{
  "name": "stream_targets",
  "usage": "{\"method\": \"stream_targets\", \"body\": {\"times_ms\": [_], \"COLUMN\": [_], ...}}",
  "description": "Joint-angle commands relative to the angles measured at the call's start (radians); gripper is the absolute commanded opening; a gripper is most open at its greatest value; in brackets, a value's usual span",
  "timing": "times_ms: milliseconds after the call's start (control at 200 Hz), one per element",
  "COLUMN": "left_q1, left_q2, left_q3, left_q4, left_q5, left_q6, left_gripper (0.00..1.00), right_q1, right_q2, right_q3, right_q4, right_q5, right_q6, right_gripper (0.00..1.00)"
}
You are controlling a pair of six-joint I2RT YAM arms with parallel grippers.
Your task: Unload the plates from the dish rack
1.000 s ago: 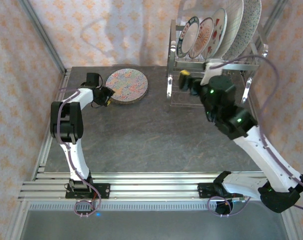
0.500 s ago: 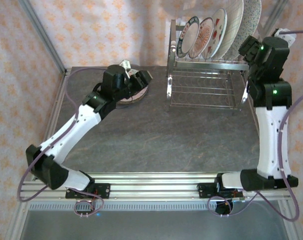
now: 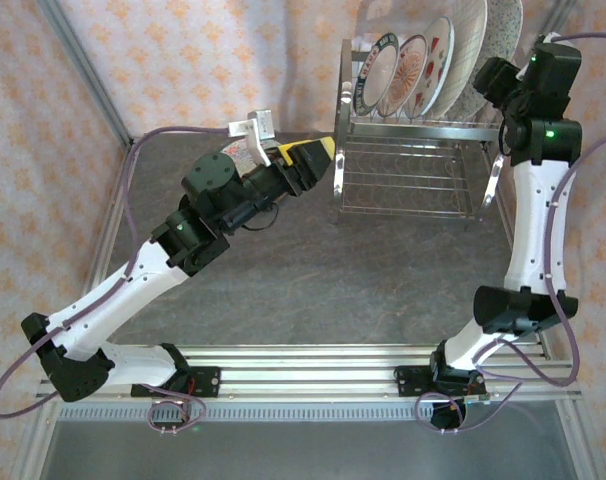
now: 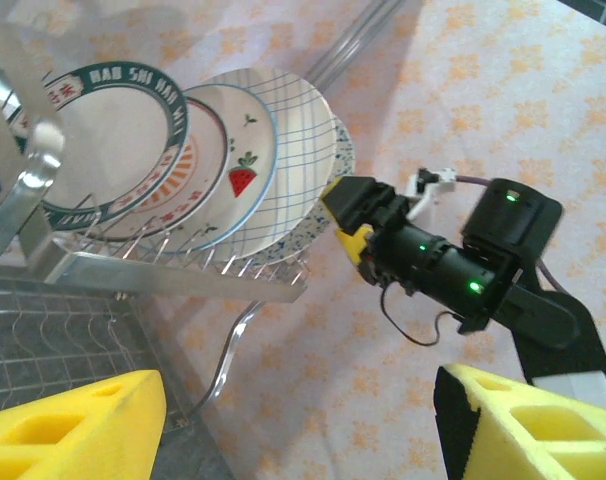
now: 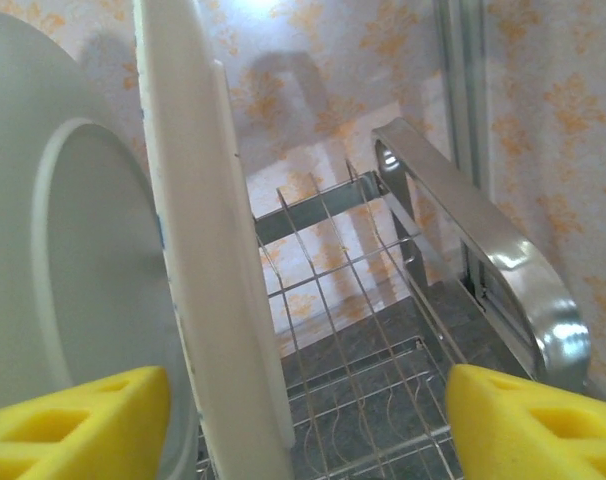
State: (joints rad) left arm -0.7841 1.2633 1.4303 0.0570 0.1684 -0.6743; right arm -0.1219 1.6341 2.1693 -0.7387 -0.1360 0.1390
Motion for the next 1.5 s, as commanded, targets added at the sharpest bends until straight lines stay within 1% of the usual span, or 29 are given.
{"method": "stream_targets", "body": {"times_ms": [0,75,115,260,340,400,440,495,576,676,761,876,1076,1096,1201,1316,1496], "left_q1": [-0.036,-0.057,-0.064,-0.071,-0.073,-0.072,-0.072,-0.072,-0.072,-0.072,-0.073,-0.074,-0.073,-0.073,-0.072,-0.072,-0.072], "left_q2": [-0.003,-0.002,-0.002,0.005,0.007,0.004,0.004,0.005,0.006,0.009,0.011,0.01,0.014,0.015,0.034,0.054,0.081], "left_q3": [0.045,0.053,0.057,0.077,0.084,0.084,0.087,0.089,0.09,0.091,0.091,0.092,0.094,0.096,0.121,0.143,0.17], "left_q4": [0.041,0.04,0.04,0.025,0.017,0.017,0.015,0.012,0.009,0.007,0.005,-0.001,-0.016,-0.014,-0.008,0.013,0.024], "left_q5": [-0.058,-0.085,-0.096,-0.096,-0.101,-0.102,-0.103,-0.102,-0.103,-0.102,-0.101,-0.102,-0.092,-0.087,-0.053,-0.022,0.002], "left_q6": [0.108,0.122,0.154,0.163,0.163,0.164,0.165,0.166,0.163,0.159,0.155,0.152,0.134,0.104,0.061,0.034,0.005], "left_gripper": [0.71,0.74,0.76,0.76,0.76,0.76,0.76,0.76,0.76,0.76,0.75,0.75,0.75,0.75,0.75,0.75,0.75], "right_q1": [-0.009,-0.008,-0.009,-0.008,-0.007,-0.007,-0.008,-0.006,-0.006,-0.005,0.001,0.019,0.068,0.072,0.091,0.094,0.094], "right_q2": [0.044,0.081,0.096,0.128,0.139,0.144,0.146,0.15,0.15,0.157,0.162,0.159,0.141,0.139,0.117,0.079,0.018], "right_q3": [0.079,0.121,0.137,0.172,0.18,0.184,0.187,0.184,0.187,0.197,0.211,0.231,0.296,0.303,0.328,0.33,0.326], "right_q4": [-0.011,-0.026,-0.031,-0.023,-0.023,-0.029,-0.034,-0.036,-0.033,-0.034,-0.037,-0.048,-0.068,-0.069,-0.077,-0.079,-0.096], "right_q5": [-0.06,-0.071,-0.074,-0.113,-0.112,-0.105,-0.102,-0.096,-0.096,-0.095,-0.09,-0.058,0.096,0.109,0.178,0.22,0.241], "right_q6": [-0.001,-0.008,-0.014,-0.037,-0.039,-0.039,-0.041,-0.041,-0.046,-0.05,-0.056,-0.087,-0.156,-0.163,-0.197,-0.213,-0.217], "right_gripper": [0.64,0.57,0.55,0.47,0.39,0.29,0.24,0.22,0.15,0.1,0.0,0.0,0.0,0.0,0.0,0.0,0.0]}}
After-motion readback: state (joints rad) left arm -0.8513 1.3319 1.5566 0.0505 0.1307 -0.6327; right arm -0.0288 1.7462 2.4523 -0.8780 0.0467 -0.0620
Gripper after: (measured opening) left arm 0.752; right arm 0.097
